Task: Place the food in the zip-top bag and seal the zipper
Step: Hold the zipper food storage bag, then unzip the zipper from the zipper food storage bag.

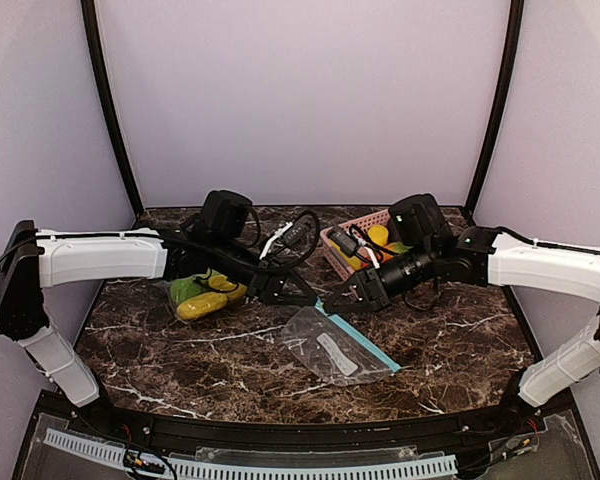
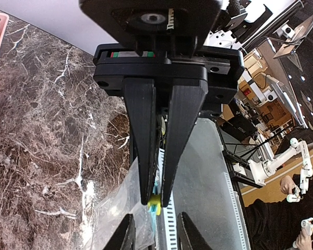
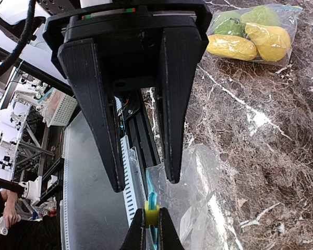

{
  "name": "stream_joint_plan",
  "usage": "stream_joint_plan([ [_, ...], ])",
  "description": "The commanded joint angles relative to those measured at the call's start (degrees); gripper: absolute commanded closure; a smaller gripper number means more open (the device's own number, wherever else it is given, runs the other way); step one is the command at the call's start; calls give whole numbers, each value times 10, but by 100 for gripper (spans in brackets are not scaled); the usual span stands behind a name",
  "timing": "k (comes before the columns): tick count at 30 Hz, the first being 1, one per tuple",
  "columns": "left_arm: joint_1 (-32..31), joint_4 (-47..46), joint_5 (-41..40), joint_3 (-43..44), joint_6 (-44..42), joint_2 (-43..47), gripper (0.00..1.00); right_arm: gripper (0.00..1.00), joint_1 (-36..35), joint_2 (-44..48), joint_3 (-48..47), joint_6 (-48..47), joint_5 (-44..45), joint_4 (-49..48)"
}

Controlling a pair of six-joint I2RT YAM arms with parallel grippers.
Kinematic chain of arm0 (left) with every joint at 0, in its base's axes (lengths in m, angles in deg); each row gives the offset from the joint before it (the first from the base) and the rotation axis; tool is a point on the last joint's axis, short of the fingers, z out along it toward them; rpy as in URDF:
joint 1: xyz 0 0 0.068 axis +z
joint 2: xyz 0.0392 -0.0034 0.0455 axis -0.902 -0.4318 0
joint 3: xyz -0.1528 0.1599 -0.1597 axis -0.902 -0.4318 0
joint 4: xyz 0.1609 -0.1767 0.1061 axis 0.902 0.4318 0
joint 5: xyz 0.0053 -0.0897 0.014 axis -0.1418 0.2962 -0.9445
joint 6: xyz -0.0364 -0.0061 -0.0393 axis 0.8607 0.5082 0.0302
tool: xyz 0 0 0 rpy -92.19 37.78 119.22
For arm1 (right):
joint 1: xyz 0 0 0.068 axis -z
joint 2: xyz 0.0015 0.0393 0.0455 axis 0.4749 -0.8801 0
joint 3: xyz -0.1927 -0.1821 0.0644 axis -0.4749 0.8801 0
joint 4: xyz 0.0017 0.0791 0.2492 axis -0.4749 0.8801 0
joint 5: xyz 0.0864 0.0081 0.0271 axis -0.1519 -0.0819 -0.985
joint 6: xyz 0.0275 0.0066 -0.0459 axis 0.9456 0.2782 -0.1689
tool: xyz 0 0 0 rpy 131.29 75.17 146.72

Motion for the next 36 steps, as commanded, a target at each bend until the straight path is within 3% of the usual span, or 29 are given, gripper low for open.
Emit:
stream_joint_plan([
  [1,-4,1,7,16,4,-2,77,100,-5,-6,-16,-3,-8,-15],
  [9,-10,1,13,16,3,-7,87,100,-5,-7,-20,-5,-9,-15],
  [13,-12,17,13,17,1,-9,87,100,-5,-9,-21,-4,-10,-15],
  [17,-13,18,15,18,0,-10,99,100,-5,-11,-21,-5,-12,-14],
  [36,14,-41,-15,-14,29,28,99,100,-6,7,4,-36,1,84],
])
